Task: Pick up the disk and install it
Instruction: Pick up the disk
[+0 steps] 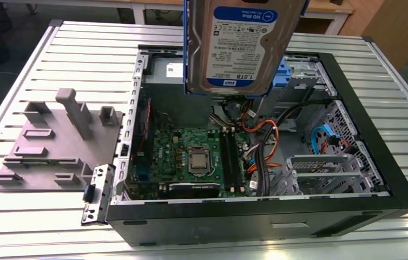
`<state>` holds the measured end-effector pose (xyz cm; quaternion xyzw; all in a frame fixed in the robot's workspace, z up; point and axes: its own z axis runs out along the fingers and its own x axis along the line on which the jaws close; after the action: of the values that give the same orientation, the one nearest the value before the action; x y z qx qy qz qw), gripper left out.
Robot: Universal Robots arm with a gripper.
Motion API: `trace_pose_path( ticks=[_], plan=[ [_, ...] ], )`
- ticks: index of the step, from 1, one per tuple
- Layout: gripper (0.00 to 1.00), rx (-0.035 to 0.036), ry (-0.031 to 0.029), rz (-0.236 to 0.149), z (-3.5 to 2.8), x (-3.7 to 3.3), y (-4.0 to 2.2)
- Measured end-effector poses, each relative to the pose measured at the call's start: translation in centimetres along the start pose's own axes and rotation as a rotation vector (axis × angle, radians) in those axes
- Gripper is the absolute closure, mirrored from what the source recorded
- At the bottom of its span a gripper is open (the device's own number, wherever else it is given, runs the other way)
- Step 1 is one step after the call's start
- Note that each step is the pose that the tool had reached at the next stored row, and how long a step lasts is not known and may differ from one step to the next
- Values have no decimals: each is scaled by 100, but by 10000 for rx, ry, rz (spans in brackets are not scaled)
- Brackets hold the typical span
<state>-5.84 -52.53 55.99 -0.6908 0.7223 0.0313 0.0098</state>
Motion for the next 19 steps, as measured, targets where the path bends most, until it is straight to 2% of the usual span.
trace_pose_path(
  ticks=[9,19],
  plan=[
    [65,1,0,0,62,12,-3],
    [65,0,0,0,226,34,-8]
  ],
)
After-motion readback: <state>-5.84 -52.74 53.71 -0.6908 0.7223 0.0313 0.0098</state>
